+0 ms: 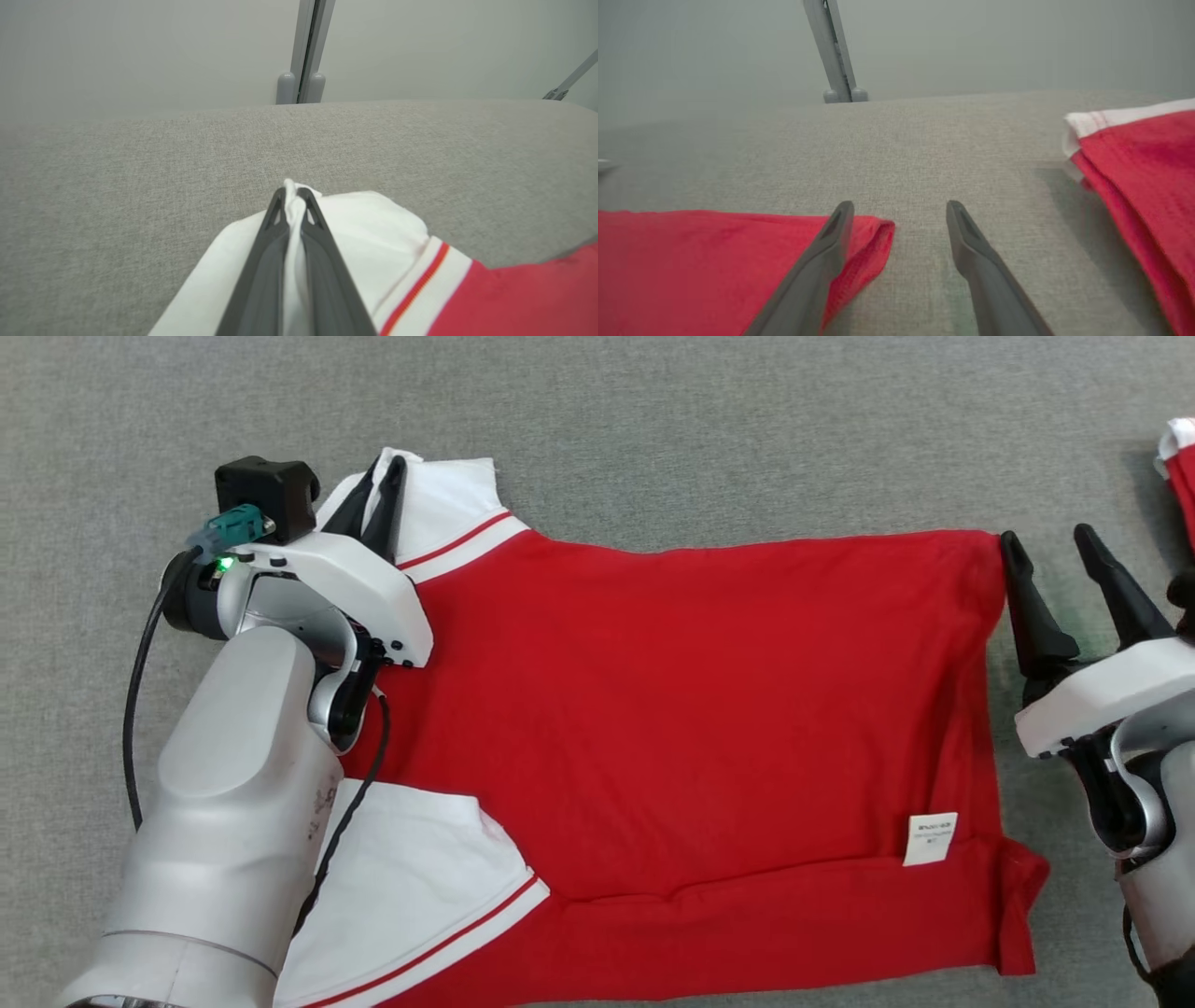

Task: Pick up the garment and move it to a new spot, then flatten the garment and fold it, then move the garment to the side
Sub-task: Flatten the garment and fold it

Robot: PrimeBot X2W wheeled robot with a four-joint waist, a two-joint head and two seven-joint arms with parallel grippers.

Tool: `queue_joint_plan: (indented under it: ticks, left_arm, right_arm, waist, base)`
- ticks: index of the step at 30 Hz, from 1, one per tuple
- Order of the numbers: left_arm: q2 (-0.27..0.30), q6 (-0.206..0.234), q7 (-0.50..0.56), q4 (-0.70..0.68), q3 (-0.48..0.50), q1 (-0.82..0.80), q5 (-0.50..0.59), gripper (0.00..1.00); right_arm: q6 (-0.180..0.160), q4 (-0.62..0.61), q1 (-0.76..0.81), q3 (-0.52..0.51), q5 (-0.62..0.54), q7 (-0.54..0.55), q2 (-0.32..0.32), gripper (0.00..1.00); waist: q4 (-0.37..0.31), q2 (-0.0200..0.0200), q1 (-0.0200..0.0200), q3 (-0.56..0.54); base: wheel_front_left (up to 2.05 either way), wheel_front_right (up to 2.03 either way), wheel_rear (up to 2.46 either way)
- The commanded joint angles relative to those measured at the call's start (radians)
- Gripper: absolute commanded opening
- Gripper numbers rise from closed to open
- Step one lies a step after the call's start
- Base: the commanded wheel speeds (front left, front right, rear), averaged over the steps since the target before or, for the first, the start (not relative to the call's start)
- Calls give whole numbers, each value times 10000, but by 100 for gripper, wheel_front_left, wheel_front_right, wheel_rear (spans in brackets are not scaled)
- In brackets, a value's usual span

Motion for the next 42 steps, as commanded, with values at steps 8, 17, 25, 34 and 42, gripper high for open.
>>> queue_joint_plan:
  ticks: [8, 17, 25, 34, 42]
  left_arm:
    - [-16, -83, -876, -355, -115, 91, -153, 0]
    - [225, 79, -1633, -1628, 212, 759, -278, 0]
    - [382, 377, -1755, -3714, 431, 2187, -340, 0]
    - [621, 979, -1518, -6602, 449, 5355, -435, 0]
    - [719, 1461, -730, -7869, 319, 7842, -827, 0]
  right_arm:
    - [-5, 1807, -1046, 1035, 1116, 197, -338, 0]
    - [-8, 1362, -1379, 1258, 1481, -911, -964, 0]
    - [-8, 768, -703, 1194, 1684, -1313, -1039, 0]
    - [-6, -188, 924, 1083, 2396, -1391, -1101, 0]
    - [-6, -948, 2677, 685, 2859, -1383, -902, 0]
  waist:
    - [384, -1, 0, 190]
    - [384, -1, 0, -177]
    - [424, -1, 0, -419]
    - [363, -1, 0, -702]
    - [557, -1, 0, -1053]
  base:
    - [0, 0, 0]
    - [0, 0, 0]
    - [0, 0, 0]
    - [0, 0, 0]
    - [0, 0, 0]
